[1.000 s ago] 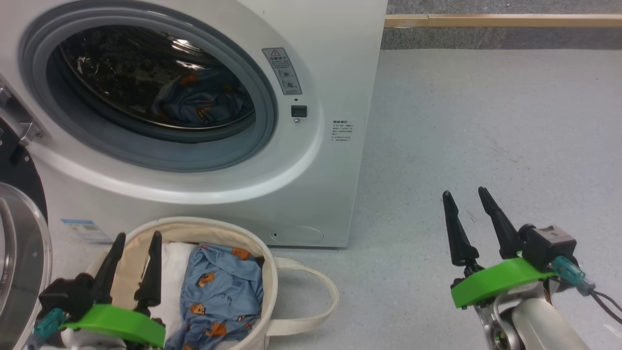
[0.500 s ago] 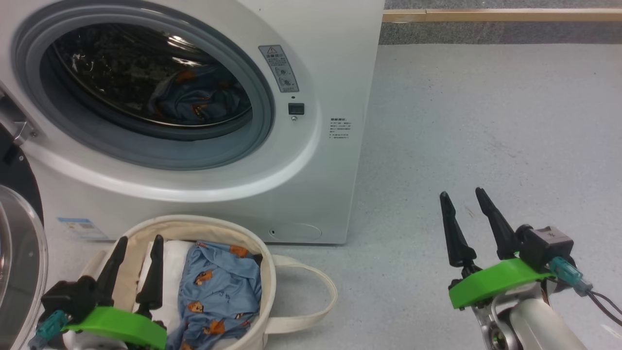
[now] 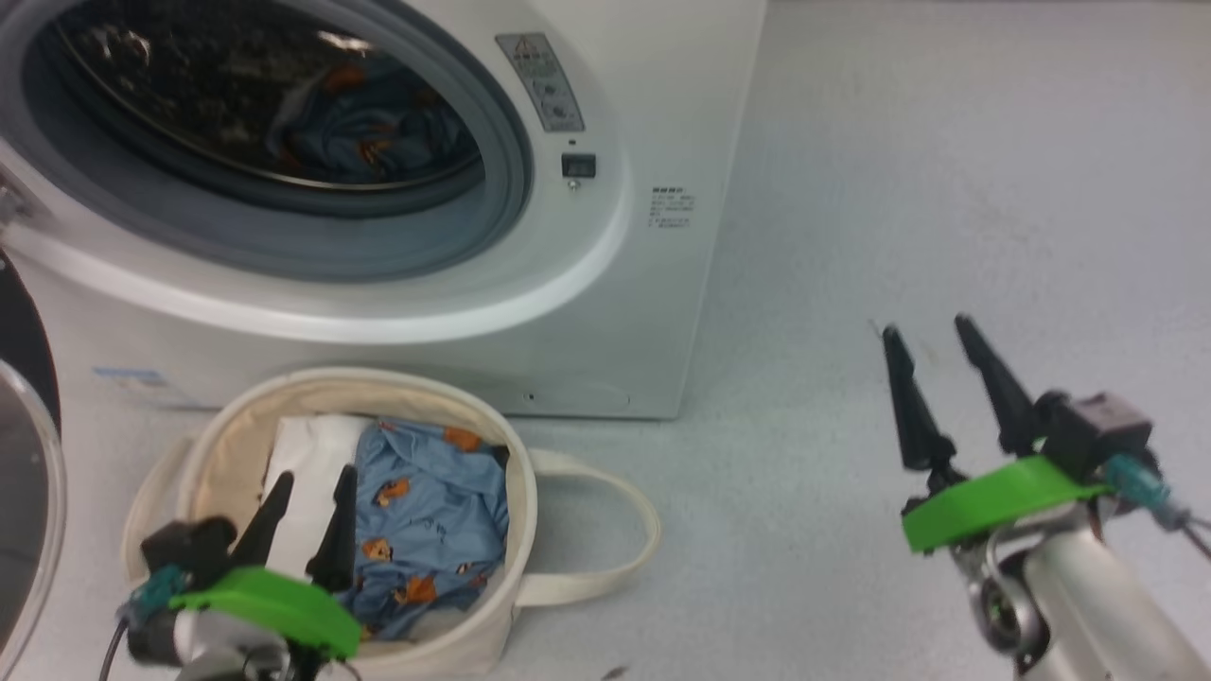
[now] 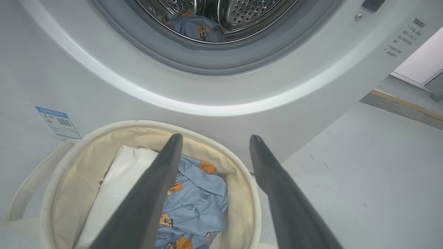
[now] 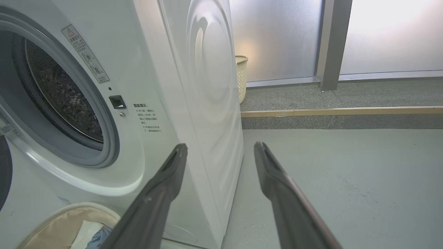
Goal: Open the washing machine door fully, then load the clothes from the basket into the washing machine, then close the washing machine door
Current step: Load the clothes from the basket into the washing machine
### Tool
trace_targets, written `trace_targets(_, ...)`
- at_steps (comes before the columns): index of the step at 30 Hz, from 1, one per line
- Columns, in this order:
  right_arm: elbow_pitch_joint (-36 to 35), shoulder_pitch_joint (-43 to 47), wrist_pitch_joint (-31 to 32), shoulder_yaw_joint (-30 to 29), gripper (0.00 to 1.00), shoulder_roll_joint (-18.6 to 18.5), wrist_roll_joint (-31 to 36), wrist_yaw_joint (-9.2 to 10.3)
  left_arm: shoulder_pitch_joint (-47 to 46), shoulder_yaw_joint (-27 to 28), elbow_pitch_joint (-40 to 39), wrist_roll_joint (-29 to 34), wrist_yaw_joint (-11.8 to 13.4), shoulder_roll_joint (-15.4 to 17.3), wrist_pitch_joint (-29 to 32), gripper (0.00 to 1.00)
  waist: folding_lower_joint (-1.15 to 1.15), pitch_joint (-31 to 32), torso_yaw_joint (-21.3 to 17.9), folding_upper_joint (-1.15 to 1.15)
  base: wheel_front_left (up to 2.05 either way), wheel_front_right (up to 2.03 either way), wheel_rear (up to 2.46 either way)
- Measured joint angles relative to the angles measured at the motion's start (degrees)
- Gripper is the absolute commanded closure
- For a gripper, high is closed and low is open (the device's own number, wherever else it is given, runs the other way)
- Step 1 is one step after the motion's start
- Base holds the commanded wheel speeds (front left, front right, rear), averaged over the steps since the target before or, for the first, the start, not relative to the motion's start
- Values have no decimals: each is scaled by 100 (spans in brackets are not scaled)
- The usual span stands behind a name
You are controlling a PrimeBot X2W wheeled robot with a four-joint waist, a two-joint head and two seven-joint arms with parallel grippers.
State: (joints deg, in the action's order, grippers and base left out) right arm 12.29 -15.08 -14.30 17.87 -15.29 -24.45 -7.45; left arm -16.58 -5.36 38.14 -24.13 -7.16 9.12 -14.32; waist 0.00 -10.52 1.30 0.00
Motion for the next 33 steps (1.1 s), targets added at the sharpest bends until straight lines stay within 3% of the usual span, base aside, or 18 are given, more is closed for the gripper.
trace_targets(7,-37,-692,0,-5,0,-320,16,0,-1152,-675,1273,-531,0,-132,1,0,1,-702,27,0,0,0,0)
trace_targets(19,-257,-1541,0,11,0,-464,63,0,-2546,-1402,2732,-1158,0,-204,12,0,2,-1898,-49,0,0,0,0)
trace_targets(33,-579,-1755,-1,-27,0,-506,256,0,-3226,-2033,3437,-1441,0,-182,641,0,1,-2879,-367,0,0,0,0)
